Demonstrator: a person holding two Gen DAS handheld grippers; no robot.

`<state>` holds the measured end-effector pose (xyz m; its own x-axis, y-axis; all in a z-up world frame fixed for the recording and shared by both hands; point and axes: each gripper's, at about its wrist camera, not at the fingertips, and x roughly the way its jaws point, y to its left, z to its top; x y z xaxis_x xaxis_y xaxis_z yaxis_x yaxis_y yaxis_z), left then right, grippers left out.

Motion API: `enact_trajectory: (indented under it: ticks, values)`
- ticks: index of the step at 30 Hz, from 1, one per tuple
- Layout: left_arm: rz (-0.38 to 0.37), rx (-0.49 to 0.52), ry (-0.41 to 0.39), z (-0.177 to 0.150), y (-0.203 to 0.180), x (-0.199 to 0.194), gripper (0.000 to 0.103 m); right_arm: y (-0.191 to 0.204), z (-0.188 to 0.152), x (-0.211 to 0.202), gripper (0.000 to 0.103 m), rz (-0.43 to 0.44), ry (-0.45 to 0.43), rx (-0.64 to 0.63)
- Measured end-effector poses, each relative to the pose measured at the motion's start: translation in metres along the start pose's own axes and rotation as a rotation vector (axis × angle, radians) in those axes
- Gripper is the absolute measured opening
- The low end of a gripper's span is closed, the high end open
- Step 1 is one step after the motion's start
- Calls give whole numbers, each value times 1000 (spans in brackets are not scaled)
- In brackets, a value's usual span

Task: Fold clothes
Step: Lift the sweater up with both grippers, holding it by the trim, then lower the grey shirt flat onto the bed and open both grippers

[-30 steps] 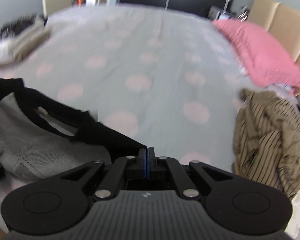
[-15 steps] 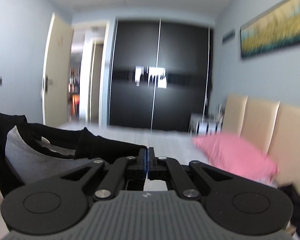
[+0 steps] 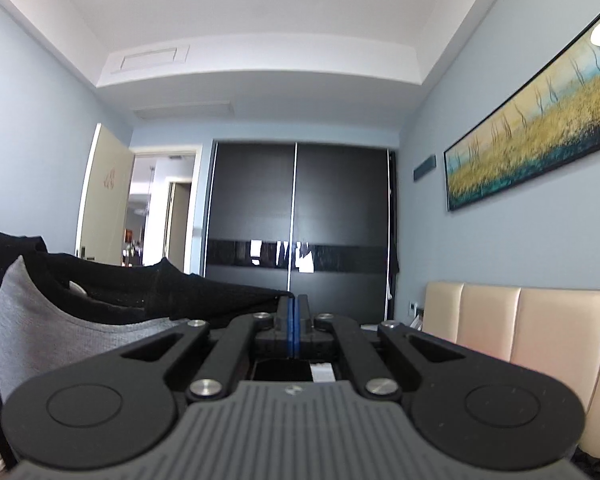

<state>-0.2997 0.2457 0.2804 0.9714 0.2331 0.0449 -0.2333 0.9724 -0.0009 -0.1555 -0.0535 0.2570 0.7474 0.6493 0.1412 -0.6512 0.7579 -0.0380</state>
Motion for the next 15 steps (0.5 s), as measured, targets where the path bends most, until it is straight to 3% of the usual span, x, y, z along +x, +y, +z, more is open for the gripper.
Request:
enact_trajectory:
  ticks: [2, 6, 15]
  values:
    - [5, -1, -3, 0, 3, -1, 1, 3, 1, 4, 1, 1, -12, -8]
    - [31, -14, 96, -23, 17, 25, 1, 5, -13, 30, 1, 13, 38, -16]
    - [103, -79, 440, -138, 67, 129, 1, 12, -128, 146, 1, 57, 374, -68]
